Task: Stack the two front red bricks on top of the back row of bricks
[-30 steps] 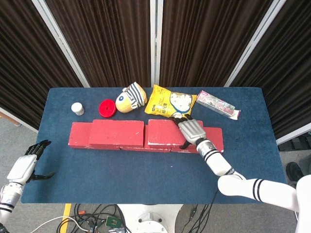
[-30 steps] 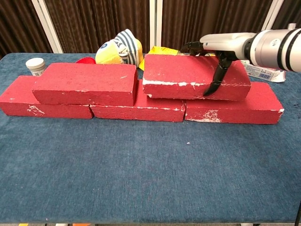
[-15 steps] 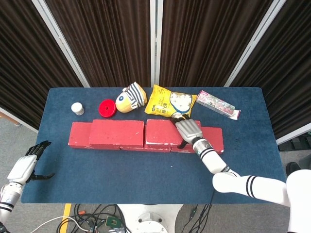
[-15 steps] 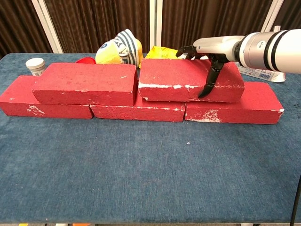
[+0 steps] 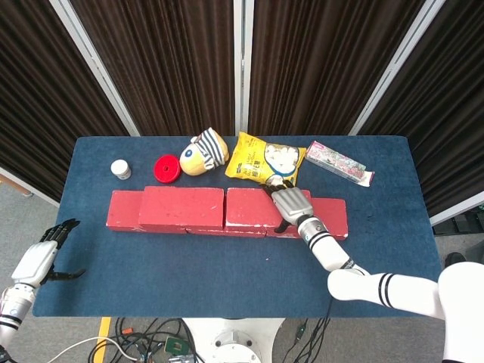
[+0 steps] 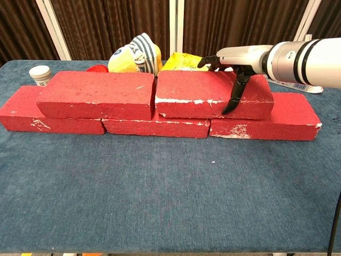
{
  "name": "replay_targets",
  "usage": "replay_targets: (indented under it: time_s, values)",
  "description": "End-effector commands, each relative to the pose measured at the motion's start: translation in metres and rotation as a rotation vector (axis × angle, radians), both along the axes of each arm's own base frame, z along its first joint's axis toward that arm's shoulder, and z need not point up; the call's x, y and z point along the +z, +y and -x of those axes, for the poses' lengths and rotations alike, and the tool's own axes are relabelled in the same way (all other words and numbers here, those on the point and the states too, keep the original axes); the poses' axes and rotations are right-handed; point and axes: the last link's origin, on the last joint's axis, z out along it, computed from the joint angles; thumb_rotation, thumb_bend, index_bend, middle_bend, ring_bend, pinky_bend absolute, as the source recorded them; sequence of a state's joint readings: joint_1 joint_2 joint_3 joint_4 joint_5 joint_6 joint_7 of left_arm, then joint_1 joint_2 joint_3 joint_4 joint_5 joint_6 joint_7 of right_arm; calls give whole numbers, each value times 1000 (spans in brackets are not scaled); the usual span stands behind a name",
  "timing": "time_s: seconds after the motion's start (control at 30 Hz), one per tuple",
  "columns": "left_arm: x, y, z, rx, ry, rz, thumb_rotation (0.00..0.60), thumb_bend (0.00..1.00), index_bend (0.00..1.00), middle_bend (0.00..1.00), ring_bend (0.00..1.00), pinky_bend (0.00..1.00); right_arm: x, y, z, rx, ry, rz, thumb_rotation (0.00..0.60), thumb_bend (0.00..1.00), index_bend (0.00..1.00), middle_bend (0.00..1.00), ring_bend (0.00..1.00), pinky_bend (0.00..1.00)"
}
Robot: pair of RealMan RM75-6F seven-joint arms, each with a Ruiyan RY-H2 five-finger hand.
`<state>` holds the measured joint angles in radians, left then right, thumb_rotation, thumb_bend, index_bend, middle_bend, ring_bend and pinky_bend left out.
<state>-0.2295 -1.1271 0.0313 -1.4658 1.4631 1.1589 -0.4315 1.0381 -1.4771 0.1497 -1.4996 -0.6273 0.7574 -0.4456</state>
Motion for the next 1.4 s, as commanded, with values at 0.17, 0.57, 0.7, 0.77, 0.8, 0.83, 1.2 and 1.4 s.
replay_targets:
  time_s: [0.17,0.57,0.7,0.77,0.8,0.83,1.2,1.4]
  values:
    - [-1,0,1,3,-1,4,600,125,4,0,0,0,-2,1,-2,-1,1,-5,600,56,0,283,151,0]
    - [-2,-2,4,10,-2,8,600,126,4,0,0,0,-5,1,-6,3,2,-7,600,56,0,283,151,0]
    - [-2,-1,4,13,-6,8,600,126,4,0,0,0,-7,1,-7,4,5,-9,600,56,0,283,151,0]
    - [-2,-1,4,12,-4,8,600,126,4,0,0,0,-7,1,-8,3,8,-10,600,56,0,284,151,0]
    - [-2,-1,5,11,-1,9,600,126,3,0,0,0,-7,1,-8,2,9,-10,600,57,0,283,151,0]
    - [-3,-1,5,11,2,9,600,125,4,0,0,0,-8,1,-8,1,11,-10,600,56,0,283,151,0]
    - [-3,-1,6,17,-1,14,600,125,3,0,0,0,-11,2,-8,-10,9,-14,600,57,0,283,150,0]
    - [-3,-1,6,17,-1,17,600,126,4,0,0,0,-11,1,-8,-13,6,-14,600,57,0,283,150,0]
